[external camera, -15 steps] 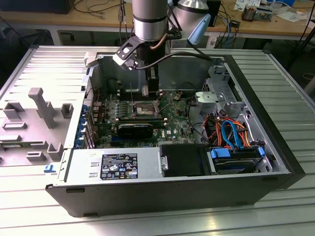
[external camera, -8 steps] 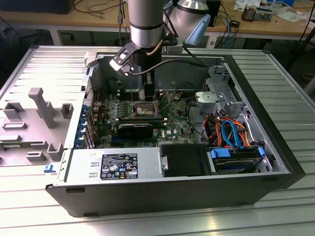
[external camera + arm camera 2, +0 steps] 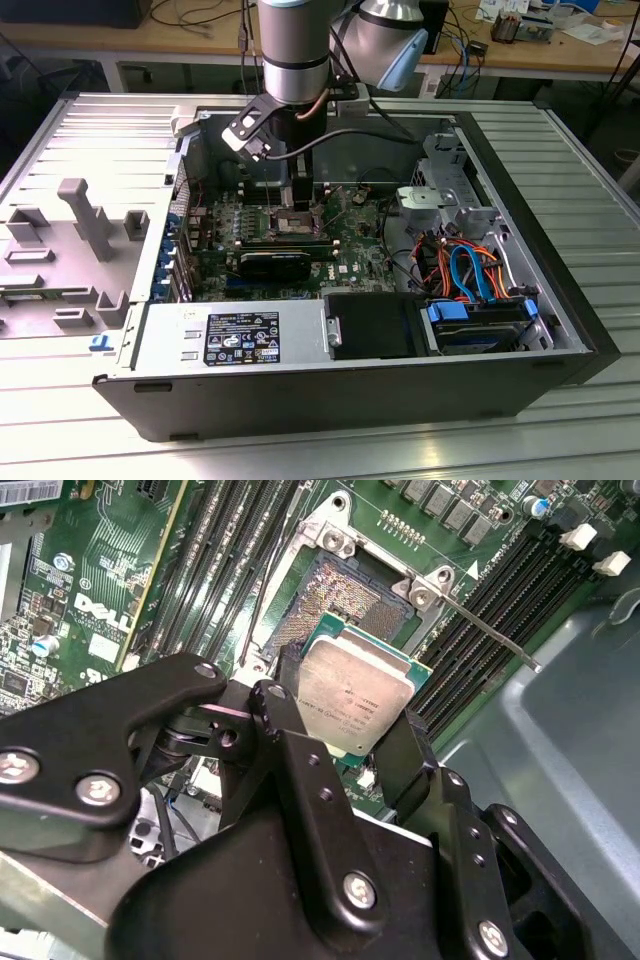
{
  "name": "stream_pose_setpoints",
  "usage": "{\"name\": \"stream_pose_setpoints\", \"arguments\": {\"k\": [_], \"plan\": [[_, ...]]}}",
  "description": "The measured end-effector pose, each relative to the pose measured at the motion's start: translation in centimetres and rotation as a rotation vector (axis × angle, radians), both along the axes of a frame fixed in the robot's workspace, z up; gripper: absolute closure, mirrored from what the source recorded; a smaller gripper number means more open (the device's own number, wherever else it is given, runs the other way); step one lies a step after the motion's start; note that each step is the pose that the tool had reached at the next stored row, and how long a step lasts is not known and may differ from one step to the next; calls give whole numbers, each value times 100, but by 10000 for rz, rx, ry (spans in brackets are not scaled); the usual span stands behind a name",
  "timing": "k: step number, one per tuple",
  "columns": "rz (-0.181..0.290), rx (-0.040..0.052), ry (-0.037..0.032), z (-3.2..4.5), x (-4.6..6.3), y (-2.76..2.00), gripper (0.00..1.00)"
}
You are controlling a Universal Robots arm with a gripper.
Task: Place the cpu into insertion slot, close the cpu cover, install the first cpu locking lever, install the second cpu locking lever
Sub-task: 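Place the cpu into insertion slot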
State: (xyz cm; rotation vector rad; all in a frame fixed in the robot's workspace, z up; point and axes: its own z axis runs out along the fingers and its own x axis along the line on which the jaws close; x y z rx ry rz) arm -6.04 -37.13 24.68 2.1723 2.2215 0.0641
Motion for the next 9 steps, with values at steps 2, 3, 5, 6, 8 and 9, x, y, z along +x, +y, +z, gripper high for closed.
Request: {"name": "stream_pose_setpoints", "arguments": {"k": [2, 3, 5, 6, 8, 9], "plan": [[-1, 0, 0, -2, 0, 0, 46], [0, 1, 0, -6, 0, 0, 46], [-1, 0, 0, -7, 0, 0, 46], [0, 1, 0, -8, 0, 0, 46], [-1, 0, 0, -8, 0, 0, 46], [0, 0, 0, -8, 0, 0, 46]]}}
